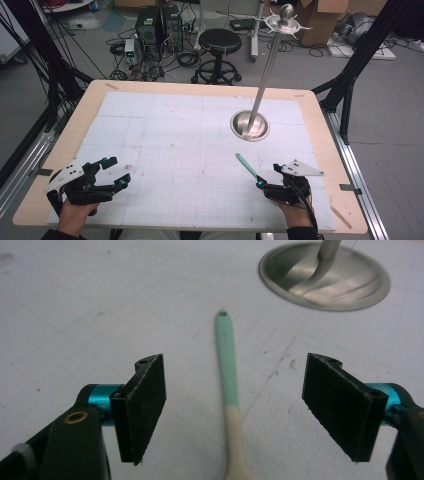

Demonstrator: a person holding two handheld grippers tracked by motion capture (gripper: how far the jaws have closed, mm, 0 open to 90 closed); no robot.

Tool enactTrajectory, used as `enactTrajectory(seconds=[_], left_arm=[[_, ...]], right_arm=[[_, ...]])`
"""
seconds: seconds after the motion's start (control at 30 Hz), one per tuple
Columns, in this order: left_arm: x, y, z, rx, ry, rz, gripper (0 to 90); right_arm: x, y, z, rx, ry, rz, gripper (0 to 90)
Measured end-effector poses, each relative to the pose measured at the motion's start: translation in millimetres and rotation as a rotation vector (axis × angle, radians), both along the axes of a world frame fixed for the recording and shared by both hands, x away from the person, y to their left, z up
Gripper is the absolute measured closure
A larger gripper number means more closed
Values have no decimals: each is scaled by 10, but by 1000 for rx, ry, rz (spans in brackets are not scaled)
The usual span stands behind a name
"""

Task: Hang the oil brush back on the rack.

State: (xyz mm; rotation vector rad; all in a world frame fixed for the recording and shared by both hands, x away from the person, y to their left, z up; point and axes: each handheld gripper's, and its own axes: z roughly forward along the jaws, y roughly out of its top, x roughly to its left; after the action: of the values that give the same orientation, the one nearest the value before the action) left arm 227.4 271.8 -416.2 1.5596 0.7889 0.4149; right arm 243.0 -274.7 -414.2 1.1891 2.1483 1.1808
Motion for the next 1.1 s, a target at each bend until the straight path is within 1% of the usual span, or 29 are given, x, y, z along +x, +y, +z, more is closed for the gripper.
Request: enactTrajectory(seconds=[0.07, 0.2, 0.37, 0.53, 0.63, 0.7, 0.73, 0.77, 0.83, 0.9, 1.1], left_arm=[[-5, 0, 3, 2, -2, -4, 178], [1, -7, -6, 3, 0, -4, 178], [2, -7, -8, 2, 2, -4, 178], [3, -10, -11, 2, 5, -4, 178], [3, -8, -11, 0, 4, -6, 178], [2, -7, -11, 0, 4, -7, 178], [2, -7, -10, 1, 3, -6, 178], [0, -8, -9, 0, 4, -7, 178], [0, -10, -10, 0, 5, -7, 178], [2, -10, -11, 0, 6, -6, 178], [-1, -14, -9, 4, 4, -10, 178]], right_arm=[[53, 27, -29, -13, 17, 0, 264], [128, 53, -63, -15, 31, -4, 303], [210, 104, -122, -39, 71, 8, 360], [274, 153, -175, -77, 105, 23, 424], [288, 167, -197, -96, 117, 24, 470], [288, 174, -208, -108, 126, 35, 499], [286, 175, -218, -122, 131, 44, 520], [285, 176, -222, -124, 135, 48, 539], [285, 173, -232, -139, 147, 60, 558], [288, 174, -243, -152, 162, 62, 596], [294, 178, -244, -159, 171, 90, 702]])
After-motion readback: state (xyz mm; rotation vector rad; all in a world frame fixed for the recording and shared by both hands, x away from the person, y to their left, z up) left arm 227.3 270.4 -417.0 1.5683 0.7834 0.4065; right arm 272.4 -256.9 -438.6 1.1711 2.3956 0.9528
